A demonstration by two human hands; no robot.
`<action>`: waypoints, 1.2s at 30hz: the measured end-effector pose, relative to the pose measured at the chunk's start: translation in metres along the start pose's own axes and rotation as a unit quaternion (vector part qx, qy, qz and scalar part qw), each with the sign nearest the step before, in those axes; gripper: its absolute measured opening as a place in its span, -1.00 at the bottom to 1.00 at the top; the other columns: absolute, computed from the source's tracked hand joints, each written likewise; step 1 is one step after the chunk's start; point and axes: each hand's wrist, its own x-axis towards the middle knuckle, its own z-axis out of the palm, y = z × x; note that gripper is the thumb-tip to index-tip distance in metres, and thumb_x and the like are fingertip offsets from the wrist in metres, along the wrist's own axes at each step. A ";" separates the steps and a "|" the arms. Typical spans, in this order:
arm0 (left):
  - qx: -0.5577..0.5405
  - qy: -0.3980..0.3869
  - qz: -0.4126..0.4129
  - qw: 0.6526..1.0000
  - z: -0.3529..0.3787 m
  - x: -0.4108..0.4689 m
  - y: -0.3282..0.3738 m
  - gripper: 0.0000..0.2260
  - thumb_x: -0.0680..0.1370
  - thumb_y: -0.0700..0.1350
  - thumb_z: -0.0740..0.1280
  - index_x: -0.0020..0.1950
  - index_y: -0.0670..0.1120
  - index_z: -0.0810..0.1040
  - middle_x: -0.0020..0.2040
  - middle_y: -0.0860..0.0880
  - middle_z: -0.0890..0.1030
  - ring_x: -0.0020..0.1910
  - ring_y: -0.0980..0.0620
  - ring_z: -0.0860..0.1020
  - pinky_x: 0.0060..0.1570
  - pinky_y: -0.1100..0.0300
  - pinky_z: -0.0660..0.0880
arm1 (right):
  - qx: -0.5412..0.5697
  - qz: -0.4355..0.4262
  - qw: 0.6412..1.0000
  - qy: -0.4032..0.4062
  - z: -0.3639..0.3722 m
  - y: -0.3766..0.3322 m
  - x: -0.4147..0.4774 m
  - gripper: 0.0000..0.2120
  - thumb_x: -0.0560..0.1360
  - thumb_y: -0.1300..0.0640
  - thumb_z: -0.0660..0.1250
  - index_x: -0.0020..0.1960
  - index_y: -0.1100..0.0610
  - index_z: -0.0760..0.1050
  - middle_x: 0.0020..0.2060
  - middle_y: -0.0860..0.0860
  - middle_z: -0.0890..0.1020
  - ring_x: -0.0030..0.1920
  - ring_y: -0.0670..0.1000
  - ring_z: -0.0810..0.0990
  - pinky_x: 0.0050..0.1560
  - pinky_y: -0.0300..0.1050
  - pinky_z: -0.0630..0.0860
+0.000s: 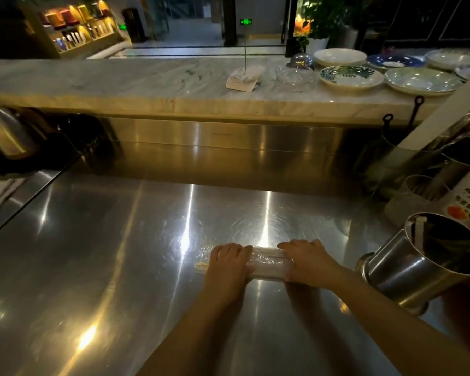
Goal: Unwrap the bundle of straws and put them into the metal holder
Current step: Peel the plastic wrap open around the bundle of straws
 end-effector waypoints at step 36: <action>-0.071 0.102 0.094 0.988 -0.007 -0.056 0.034 -0.75 0.48 0.14 0.20 -0.06 -0.01 0.49 0.00 0.00 0.55 0.06 0.06 0.39 0.17 0.18 0.22 | 0.203 0.103 0.974 0.000 -0.014 -0.013 -0.030 -0.86 0.50 0.10 0.27 -0.15 0.16 0.41 -0.25 0.07 0.56 -0.21 0.06 0.57 -0.02 0.01 0.55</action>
